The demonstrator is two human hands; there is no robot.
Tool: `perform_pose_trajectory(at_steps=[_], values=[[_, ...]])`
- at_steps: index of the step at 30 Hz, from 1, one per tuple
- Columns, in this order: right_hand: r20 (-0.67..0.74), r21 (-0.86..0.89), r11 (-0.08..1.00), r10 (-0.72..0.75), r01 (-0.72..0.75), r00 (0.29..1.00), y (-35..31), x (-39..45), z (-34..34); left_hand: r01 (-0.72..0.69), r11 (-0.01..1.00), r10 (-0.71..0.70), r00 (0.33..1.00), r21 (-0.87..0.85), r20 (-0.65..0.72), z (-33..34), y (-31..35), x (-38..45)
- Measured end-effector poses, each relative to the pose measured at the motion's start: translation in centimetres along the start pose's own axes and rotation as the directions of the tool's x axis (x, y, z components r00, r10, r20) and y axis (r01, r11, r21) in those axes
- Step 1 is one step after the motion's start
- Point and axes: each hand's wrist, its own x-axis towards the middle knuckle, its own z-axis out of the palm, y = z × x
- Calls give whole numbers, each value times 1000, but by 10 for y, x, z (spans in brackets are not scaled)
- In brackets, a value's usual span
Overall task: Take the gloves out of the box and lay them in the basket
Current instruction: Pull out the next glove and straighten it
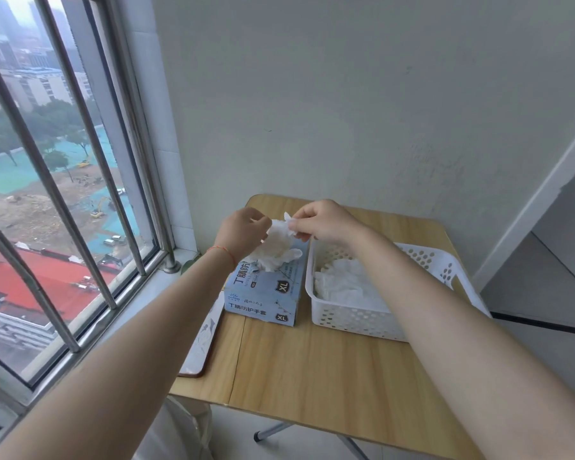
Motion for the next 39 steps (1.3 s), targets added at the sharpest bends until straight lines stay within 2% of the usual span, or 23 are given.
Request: perform_pose_trajectory(at_steps=[4, 6, 8, 9, 11, 13, 15, 18, 21, 23, 26, 30, 35, 39], values=[[110, -170, 985, 52, -32, 993, 0, -8, -5, 9, 988, -10, 1000, 153, 7, 2, -1, -2], [214, -273, 960, 117, -56, 970, 2, -10, -6, 7, 985, -9, 1000, 170, 12, 3, 0, -4], [258, -354, 931, 190, -90, 947, 3, -12, -7, -23, 989, 27, 999, 146, -22, 2, 2, -6], [227, -362, 926, 195, -103, 954, 2, -13, -7, -47, 991, 54, 997, 122, -57, 0, 3, -7], [51, -286, 952, 130, -110, 990, 3, -10, -6, -99, 992, 106, 988, 72, -109, -3, 5, -8], [-174, -165, 982, 65, -95, 983, 6, 0, -2, -145, 986, 152, 985, 82, -81, -6, 7, -10], [-280, -116, 992, 19, -53, 960, 6, 8, 3, -204, 971, 208, 978, 125, -17, -8, 6, -15], [-199, -59, 998, -18, 6, 980, -1, 18, 15, -266, 960, 267, 964, 84, 5, -9, 6, -21], [-58, -79, 996, 30, -34, 998, -8, 22, 24, -276, 960, 279, 957, 50, -78, -10, 5, -21], [-27, -88, 995, 45, -47, 999, -9, 24, 26, -261, 965, 262, 957, 22, -123, -13, 5, -18], [-140, -67, 998, -2, -7, 990, -12, 28, 24, -246, 969, 239, 959, -30, -154, -16, 10, -14], [-334, -26, 996, -89, 85, 939, -24, 33, 11, -220, 972, 204, 964, -80, -172, -19, 22, -7], [-414, 22, 986, -139, 163, 900, -38, 31, -3, -107, 985, 101, 994, -137, -46, -19, 25, -6], [-484, 93, 972, -144, 215, 863, -37, 29, -6, -47, 998, 47, 999, -50, 2, -14, 17, -11]])
